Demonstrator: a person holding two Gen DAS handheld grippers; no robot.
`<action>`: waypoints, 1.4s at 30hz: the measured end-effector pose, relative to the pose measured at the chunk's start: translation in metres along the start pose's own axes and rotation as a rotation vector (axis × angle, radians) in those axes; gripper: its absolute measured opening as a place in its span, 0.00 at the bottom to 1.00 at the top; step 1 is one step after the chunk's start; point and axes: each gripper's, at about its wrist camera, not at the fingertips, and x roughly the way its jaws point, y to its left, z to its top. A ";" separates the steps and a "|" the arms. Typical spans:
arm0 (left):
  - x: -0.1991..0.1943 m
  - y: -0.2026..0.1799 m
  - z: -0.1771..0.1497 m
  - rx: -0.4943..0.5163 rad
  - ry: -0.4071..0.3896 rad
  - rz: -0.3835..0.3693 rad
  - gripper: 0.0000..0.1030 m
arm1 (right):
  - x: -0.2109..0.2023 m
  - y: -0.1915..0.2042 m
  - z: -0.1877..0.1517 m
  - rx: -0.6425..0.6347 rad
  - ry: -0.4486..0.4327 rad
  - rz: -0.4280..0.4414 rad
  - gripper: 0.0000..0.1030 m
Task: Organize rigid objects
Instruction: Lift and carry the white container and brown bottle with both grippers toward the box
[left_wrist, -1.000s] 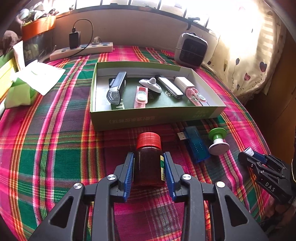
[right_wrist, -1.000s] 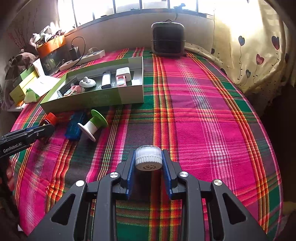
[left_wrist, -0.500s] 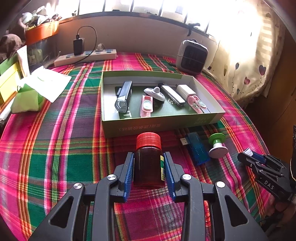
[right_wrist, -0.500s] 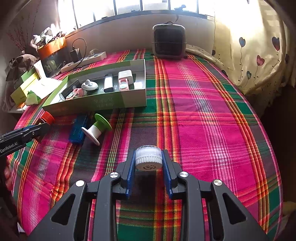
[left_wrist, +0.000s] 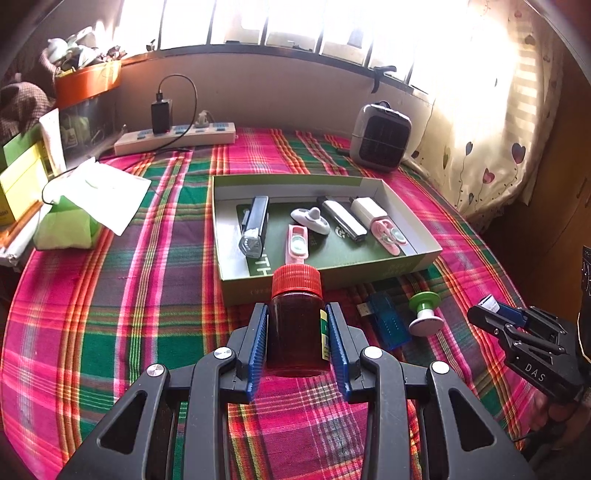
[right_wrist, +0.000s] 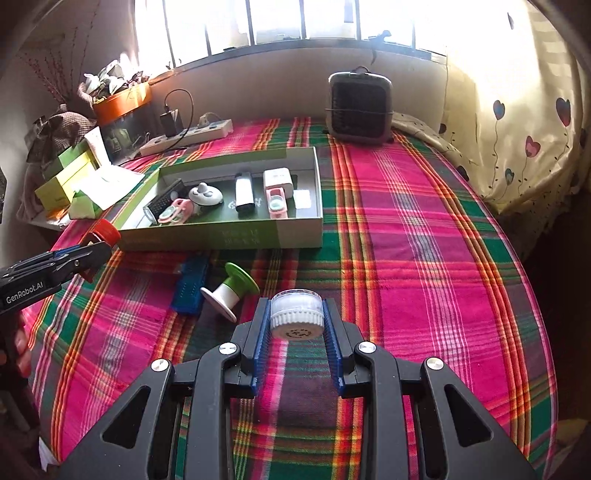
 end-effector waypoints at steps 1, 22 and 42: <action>-0.001 0.000 0.002 0.000 -0.005 -0.002 0.30 | 0.000 0.002 0.002 -0.004 -0.002 0.003 0.28; 0.007 0.006 0.042 0.015 -0.039 -0.032 0.30 | 0.011 0.019 0.047 -0.044 -0.040 0.053 0.28; 0.036 0.018 0.080 0.009 -0.032 -0.045 0.30 | 0.044 0.024 0.087 -0.068 -0.028 0.103 0.28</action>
